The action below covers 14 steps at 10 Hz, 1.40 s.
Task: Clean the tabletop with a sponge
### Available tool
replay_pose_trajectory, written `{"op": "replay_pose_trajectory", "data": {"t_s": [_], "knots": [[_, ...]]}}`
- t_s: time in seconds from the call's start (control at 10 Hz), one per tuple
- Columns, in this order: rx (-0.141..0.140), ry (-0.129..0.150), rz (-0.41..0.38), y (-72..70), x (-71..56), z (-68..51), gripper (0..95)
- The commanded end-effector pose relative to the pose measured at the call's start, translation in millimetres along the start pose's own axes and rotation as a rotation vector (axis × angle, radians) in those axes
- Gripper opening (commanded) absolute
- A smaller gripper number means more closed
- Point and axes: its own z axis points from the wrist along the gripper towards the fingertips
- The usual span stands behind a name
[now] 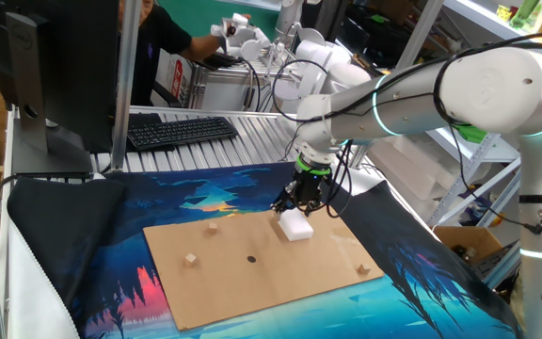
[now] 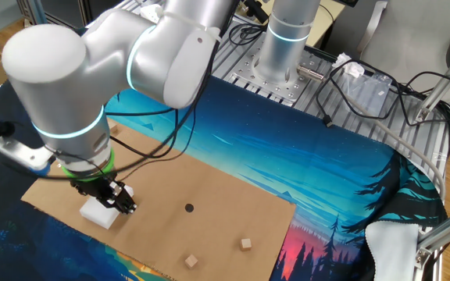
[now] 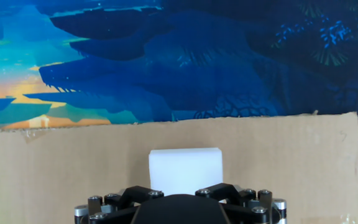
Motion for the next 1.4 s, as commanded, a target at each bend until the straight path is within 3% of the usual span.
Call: {"op": "replay_pose_trajectory", "data": {"t_s": [0.1,0.7,1.0,1.3,1.4], "knots": [[0.013,0.0,0.0,-1.4,1.0,-0.5,95.0],[0.01,0.008,-0.001,-1.1,0.8,0.0,95.0],[0.004,0.001,0.005,1.1,-4.5,16.8,95.0],[0.003,0.005,-0.003,-1.4,-5.2,16.8,95.0],[0.001,0.006,-0.007,-2.7,-5.0,16.0,76.0]]}}
